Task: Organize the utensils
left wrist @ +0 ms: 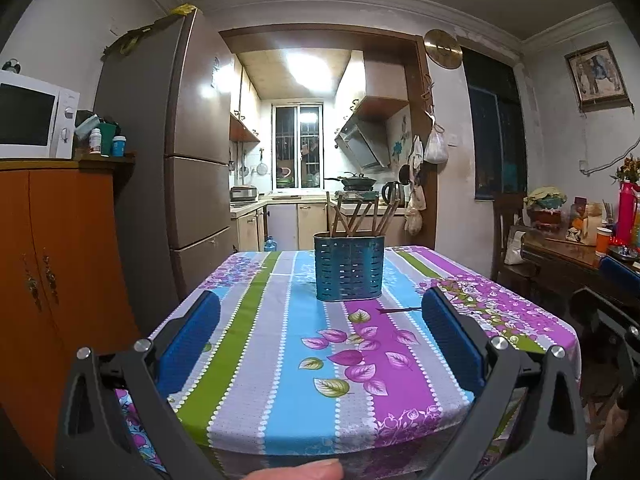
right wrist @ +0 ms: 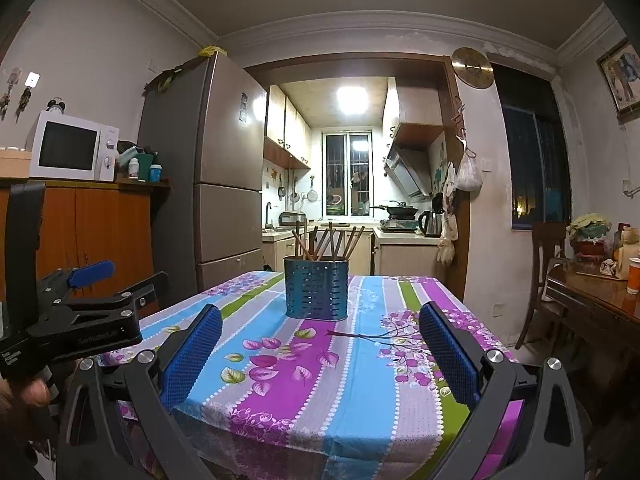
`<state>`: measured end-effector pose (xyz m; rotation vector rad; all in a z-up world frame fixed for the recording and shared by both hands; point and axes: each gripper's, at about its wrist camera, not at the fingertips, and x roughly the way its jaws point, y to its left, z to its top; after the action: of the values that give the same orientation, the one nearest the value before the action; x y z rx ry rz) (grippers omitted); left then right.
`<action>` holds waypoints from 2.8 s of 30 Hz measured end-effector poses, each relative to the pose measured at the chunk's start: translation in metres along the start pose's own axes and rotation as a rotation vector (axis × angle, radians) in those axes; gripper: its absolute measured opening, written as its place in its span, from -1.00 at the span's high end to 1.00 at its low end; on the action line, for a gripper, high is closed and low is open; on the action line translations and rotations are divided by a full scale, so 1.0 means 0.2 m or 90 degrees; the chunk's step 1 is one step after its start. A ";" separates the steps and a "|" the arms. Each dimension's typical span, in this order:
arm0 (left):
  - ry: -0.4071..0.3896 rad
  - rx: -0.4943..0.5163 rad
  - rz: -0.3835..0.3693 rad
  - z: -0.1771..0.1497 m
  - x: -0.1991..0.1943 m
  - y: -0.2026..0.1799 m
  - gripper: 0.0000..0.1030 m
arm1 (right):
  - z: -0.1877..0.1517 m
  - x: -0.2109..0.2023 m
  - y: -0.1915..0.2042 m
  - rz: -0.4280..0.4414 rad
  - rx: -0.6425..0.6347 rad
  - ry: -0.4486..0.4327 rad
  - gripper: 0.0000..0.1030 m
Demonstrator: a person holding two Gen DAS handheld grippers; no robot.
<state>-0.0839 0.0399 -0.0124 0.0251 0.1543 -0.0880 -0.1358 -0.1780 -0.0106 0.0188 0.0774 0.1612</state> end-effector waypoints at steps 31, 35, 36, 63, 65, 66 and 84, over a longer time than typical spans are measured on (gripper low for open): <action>-0.029 -0.005 0.005 0.01 -0.02 0.01 -0.89 | -0.02 0.04 -0.03 -0.020 0.015 -0.009 -0.91; -0.034 -0.005 0.006 0.00 -0.02 0.00 -0.89 | -0.03 0.05 -0.06 -0.030 0.028 -0.027 -0.91; -0.038 -0.005 0.007 0.00 -0.02 0.00 -0.89 | -0.03 0.04 -0.06 -0.031 0.029 -0.033 -0.91; -0.059 0.015 0.001 -0.02 -0.01 -0.05 -0.89 | -0.07 0.03 -0.12 -0.045 0.041 -0.056 -0.91; -0.062 0.019 0.000 -0.02 -0.01 -0.06 -0.89 | -0.07 0.03 -0.11 -0.043 0.040 -0.058 -0.91; -0.066 0.023 0.001 -0.02 -0.02 -0.07 -0.89 | -0.07 0.03 -0.12 -0.043 0.041 -0.058 -0.91; -0.087 0.020 -0.006 -0.01 -0.02 -0.09 -0.89 | -0.06 0.04 -0.12 -0.030 0.033 -0.050 -0.91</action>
<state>-0.0896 0.0217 -0.0136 0.0492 0.0166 -0.1005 -0.1256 -0.1997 -0.0240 0.0755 0.0037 0.1108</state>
